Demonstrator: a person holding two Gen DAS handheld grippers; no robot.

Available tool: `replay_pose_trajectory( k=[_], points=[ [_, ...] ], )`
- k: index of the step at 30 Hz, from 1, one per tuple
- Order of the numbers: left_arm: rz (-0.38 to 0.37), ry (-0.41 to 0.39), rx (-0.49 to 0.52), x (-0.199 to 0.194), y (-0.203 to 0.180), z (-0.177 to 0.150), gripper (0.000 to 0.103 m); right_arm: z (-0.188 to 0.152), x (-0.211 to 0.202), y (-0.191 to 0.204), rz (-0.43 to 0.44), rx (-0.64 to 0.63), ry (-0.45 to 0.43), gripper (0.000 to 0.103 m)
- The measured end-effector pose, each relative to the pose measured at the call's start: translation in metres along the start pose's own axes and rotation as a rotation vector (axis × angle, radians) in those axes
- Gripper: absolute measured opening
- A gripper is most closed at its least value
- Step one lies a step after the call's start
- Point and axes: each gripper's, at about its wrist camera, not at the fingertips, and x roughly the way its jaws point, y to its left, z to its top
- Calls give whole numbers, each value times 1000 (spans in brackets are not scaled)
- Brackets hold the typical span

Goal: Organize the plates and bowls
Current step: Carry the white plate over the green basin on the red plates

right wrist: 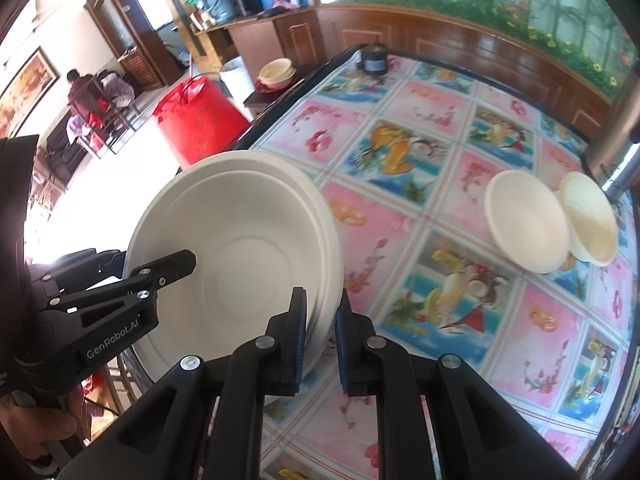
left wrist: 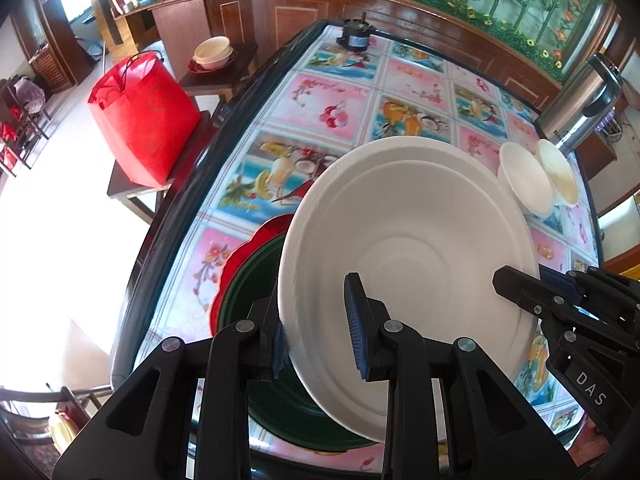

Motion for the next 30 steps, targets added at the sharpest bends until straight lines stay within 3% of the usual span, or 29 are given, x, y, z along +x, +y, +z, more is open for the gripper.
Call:
replay_pose_trajectory(
  k=[17,30],
  points=[
    [36,75,-14,27,23,-28,26,-15,37,26,22,-29,90,15],
    [66,76,-6,38,26,-34,26,-16,47,31,14,-37,92,15]
  ],
)
